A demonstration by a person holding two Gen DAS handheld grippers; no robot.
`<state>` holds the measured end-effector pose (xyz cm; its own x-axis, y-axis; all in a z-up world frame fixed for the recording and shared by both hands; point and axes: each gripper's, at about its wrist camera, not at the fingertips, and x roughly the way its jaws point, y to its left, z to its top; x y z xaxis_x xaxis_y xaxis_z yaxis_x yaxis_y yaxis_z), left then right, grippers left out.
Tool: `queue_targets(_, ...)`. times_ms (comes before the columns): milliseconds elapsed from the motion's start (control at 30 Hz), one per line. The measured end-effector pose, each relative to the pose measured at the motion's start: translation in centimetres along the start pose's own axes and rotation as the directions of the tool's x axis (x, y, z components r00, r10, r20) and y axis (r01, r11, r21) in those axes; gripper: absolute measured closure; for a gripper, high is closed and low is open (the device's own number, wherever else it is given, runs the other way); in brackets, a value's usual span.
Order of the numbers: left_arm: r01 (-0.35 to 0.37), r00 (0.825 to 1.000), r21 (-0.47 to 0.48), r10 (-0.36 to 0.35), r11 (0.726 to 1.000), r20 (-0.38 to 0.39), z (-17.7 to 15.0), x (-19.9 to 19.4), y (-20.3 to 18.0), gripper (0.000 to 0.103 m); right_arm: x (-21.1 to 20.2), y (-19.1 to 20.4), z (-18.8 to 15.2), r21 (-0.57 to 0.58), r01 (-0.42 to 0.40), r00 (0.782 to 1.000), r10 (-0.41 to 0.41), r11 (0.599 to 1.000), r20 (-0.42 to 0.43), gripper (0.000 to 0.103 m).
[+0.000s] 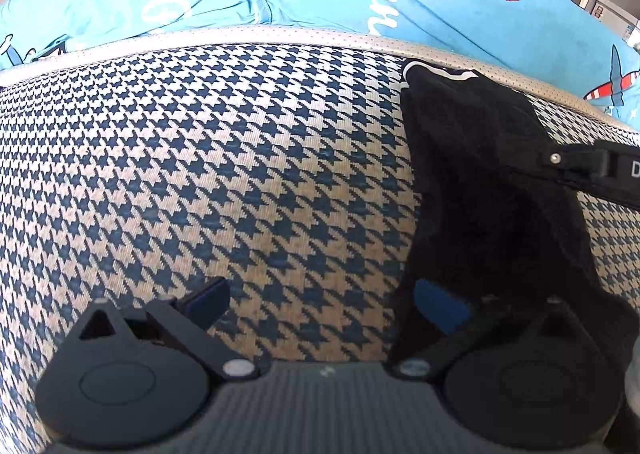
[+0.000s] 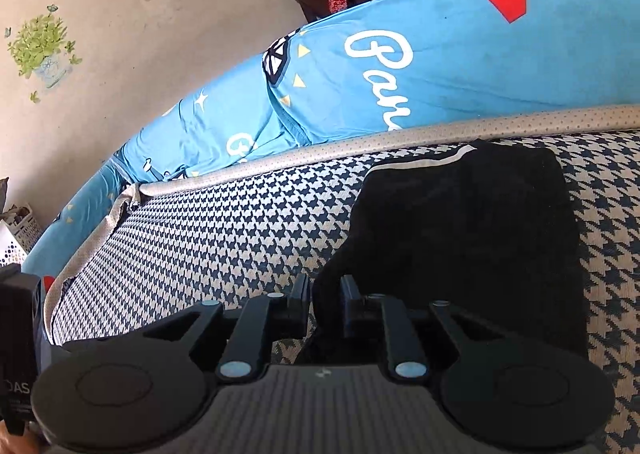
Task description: Fold clothes
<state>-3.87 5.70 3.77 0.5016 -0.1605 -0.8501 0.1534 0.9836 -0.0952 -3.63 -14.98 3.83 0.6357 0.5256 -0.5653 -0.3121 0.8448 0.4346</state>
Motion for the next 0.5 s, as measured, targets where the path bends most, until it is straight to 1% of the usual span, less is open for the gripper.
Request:
queue_targets(133,-0.004,1.0,0.008,0.004,1.0,0.011,0.0,-0.1,-0.4,0.0,-0.7,-1.1,0.4,0.05,0.039,0.999,-0.04,0.998,0.02,0.084)
queue_targets(233,-0.007,0.999,0.002,0.007,1.0,0.031,0.2,-0.3,-0.7,0.0,-1.0,-1.7,0.4,0.07,0.076,0.997,-0.077,0.995,0.014,0.084)
queue_targets(400,-0.015,0.998,-0.018,0.016,1.0,0.058,0.8,-0.5,-0.9,0.0,-0.8,-1.9,-0.1,0.028,0.127,0.991,-0.126,0.991,-0.037,0.084)
queue_targets(500,-0.018,0.997,-0.034,0.021,0.999,0.071,1.2,-0.6,-0.9,0.0,-0.5,-1.6,-0.7,-0.009,0.12,0.99,-0.121,0.993,-0.071,0.084)
